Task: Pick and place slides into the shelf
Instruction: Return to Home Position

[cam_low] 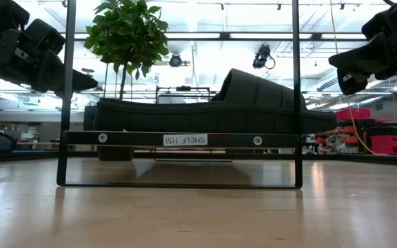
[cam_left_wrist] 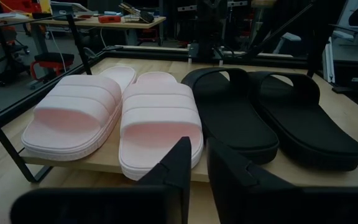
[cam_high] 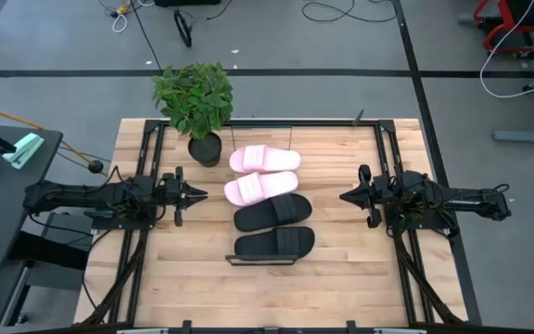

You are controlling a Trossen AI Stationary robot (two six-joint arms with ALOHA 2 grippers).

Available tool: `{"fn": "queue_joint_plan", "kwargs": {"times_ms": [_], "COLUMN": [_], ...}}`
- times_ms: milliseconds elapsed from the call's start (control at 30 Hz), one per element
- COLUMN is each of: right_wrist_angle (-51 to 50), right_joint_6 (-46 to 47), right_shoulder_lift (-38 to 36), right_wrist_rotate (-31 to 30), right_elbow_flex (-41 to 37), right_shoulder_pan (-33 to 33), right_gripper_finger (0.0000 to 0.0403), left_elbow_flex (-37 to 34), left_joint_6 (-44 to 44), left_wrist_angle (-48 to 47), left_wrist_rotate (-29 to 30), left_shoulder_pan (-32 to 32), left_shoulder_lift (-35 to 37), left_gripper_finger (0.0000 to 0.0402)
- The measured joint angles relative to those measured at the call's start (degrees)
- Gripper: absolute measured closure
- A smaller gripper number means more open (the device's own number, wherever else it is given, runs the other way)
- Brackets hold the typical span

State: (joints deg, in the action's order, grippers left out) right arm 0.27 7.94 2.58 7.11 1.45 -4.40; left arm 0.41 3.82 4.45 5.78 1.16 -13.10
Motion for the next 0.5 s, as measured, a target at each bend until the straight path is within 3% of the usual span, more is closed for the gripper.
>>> {"fn": "queue_joint_plan", "kwargs": {"times_ms": [500], "right_wrist_angle": [0.0], "right_joint_6": [0.0], "right_shoulder_lift": [0.0], "right_wrist_rotate": [0.0], "right_elbow_flex": [0.0], "right_shoulder_pan": [0.0], "right_gripper_finger": [0.0389], "left_elbow_flex": [0.0], "left_joint_6": [0.0], "left_wrist_angle": [0.0], "left_wrist_rotate": [0.0], "left_shoulder_pan": [0.0], "left_shoulder_lift": [0.0], "left_gripper_finger": [0.0340]}}
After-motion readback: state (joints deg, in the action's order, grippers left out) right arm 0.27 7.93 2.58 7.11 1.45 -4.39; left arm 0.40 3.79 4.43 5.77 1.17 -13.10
